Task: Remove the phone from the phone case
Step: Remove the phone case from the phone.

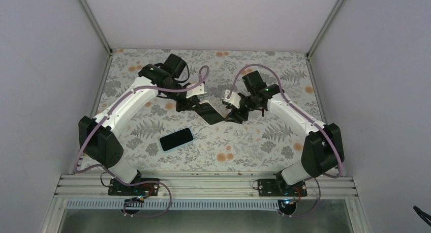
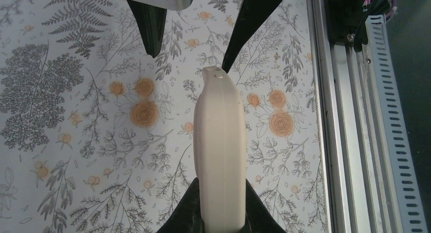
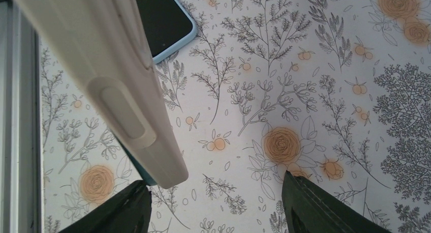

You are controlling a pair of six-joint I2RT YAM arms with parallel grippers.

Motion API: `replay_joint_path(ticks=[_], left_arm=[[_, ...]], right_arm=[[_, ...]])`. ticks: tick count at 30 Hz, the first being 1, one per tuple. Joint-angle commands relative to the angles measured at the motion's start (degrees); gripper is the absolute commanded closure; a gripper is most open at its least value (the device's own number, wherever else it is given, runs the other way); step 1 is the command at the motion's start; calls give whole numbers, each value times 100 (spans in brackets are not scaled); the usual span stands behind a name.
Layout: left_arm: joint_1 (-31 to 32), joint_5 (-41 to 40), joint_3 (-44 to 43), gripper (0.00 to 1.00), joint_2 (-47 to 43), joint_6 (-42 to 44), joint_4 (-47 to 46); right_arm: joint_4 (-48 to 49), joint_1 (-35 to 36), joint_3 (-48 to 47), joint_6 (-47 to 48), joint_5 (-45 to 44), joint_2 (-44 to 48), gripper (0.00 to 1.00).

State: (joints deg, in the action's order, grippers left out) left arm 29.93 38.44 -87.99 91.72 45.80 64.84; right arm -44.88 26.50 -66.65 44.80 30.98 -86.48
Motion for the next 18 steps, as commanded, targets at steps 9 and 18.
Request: replay_joint_path(ticks=[9,18], left_arm=[[-14,320,18,98,-303,17,-102],[-14,391,-8,98,-269,5,-115]], right_arm=[[479,-189,-74,-153,-137,-61,34],[439,-198,-191,-149,56,-138,34]])
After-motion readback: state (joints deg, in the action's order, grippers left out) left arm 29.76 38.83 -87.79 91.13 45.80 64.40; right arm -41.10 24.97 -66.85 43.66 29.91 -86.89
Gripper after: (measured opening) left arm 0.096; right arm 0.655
